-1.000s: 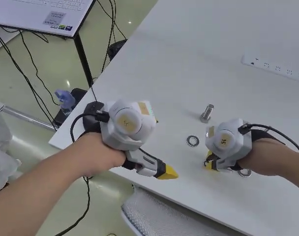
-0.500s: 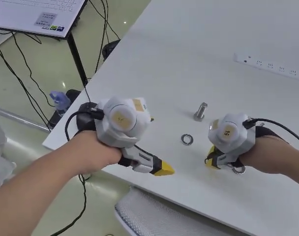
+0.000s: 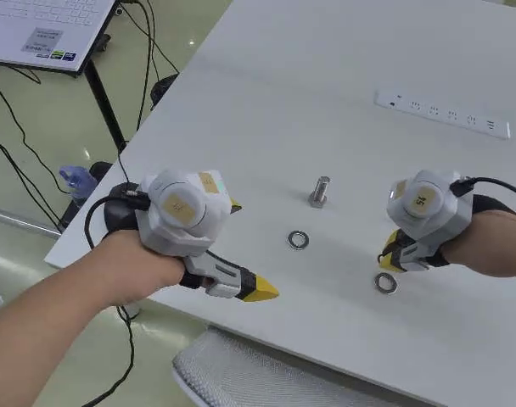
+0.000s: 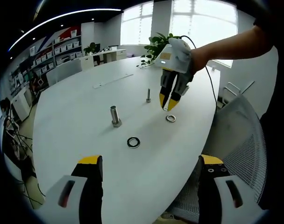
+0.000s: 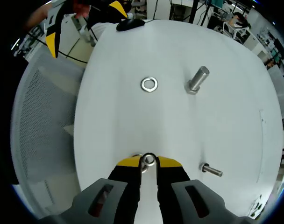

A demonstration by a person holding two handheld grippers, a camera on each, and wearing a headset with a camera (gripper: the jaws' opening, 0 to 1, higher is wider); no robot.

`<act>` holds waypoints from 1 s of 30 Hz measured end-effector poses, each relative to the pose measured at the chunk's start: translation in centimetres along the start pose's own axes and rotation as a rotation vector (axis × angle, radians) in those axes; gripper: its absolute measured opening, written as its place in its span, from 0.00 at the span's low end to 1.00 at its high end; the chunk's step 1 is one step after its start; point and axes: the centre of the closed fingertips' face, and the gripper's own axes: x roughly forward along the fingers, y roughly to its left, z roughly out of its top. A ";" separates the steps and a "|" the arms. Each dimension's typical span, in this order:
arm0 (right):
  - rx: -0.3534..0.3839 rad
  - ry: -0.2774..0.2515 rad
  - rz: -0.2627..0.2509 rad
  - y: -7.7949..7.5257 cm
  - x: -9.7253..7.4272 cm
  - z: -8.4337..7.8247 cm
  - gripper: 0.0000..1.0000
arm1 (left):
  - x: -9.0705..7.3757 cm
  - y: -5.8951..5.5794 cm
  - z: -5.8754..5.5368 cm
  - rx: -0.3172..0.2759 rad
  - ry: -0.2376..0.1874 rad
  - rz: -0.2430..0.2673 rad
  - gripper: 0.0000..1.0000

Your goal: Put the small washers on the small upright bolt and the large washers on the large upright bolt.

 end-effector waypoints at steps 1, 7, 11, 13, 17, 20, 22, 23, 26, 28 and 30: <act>0.006 0.003 -0.006 -0.3 -0.3 -0.3 0.12 | 0.0 0.1 0.0 0.002 0.002 0.001 0.84; 0.041 0.021 -0.033 -2.0 -2.4 -1.6 0.12 | 0.1 0.1 0.2 0.002 0.001 0.003 0.84; 0.057 0.033 -0.048 -3.2 -3.5 -2.1 0.12 | 0.2 0.0 0.4 0.000 -0.002 0.001 0.84; 0.063 0.039 -0.056 -3.9 -3.9 -2.2 0.12 | 0.2 -0.1 0.3 -0.003 0.001 0.000 0.83; 0.074 0.047 -0.074 -4.9 -4.5 -2.4 0.12 | 0.3 0.0 0.1 -0.003 0.007 0.001 0.83; 0.083 0.041 -0.084 -5.8 -4.9 -2.3 0.12 | 0.4 0.1 0.0 -0.010 0.005 0.004 0.83; 0.082 0.041 -0.093 -6.4 -5.1 -2.3 0.12 | 0.4 0.3 0.0 -0.008 0.005 0.008 0.83; 0.083 0.040 -0.097 -6.8 -5.2 -2.2 0.12 | 0.4 0.4 0.0 -0.007 0.005 0.010 0.83; 0.081 0.039 -0.106 -7.6 -5.1 -2.1 0.12 | 0.3 0.7 0.0 -0.011 0.000 0.016 0.84; 0.080 0.037 -0.110 -8.0 -5.0 -2.0 0.12 | 0.2 0.8 -0.1 -0.012 0.004 0.017 0.84; 0.084 0.037 -0.112 -8.5 -4.7 -2.0 0.12 | 0.2 0.8 -0.1 -0.013 0.006 0.017 0.85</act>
